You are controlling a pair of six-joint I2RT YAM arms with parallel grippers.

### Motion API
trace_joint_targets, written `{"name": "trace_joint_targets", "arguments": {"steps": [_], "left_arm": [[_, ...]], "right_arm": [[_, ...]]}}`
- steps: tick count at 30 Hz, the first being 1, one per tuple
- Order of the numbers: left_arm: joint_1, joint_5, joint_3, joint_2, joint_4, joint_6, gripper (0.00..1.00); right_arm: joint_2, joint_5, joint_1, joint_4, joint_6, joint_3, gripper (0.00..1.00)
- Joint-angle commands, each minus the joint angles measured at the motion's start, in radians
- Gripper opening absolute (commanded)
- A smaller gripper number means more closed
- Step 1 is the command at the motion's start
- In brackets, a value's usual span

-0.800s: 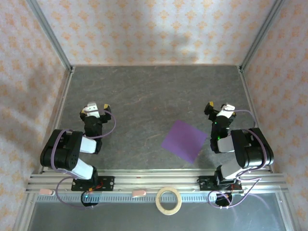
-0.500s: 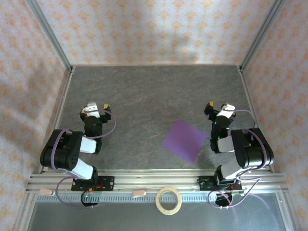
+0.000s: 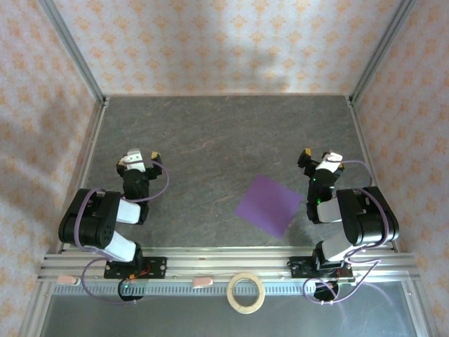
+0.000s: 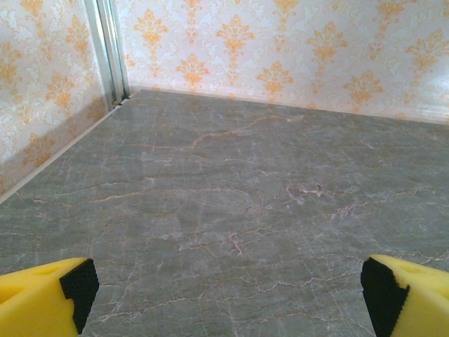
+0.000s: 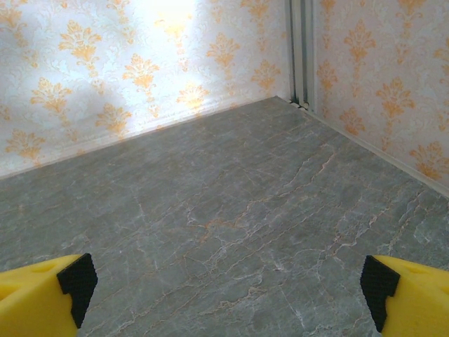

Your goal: Fold a paper plane with a square sheet of paper (pick it up from the middle)

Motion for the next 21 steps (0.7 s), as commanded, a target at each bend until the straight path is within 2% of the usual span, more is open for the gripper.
{"name": "trace_joint_targets", "arguments": {"steps": [1, 10, 13, 16, 18, 21], "left_arm": [[0.006, -0.014, 0.015, -0.005, 0.033, -0.013, 1.00], [0.006, 0.001, 0.008, -0.009, 0.041, -0.007, 0.99], [0.004, -0.008, -0.024, -0.057, 0.055, -0.011, 0.99], [0.004, -0.031, -0.036, -0.143, 0.006, -0.022, 0.99], [0.004, -0.065, 0.010, -0.239, -0.180, -0.070, 0.99], [0.005, -0.079, 0.087, -0.355, -0.438, -0.176, 0.99]], "right_arm": [[0.002, 0.005, -0.007, 0.041, -0.016, -0.013, 1.00], [-0.005, -0.002, -0.008, 0.043, -0.022, -0.017, 1.00], [-0.068, -0.028, -0.003, 0.019, -0.041, -0.033, 0.99], [-0.193, 0.051, -0.003, -0.208, 0.002, 0.020, 1.00], [-0.275, 0.109, -0.004, -0.430, 0.051, 0.072, 1.00], [-0.413, 0.122, -0.004, -0.647, 0.177, 0.100, 1.00]]}}
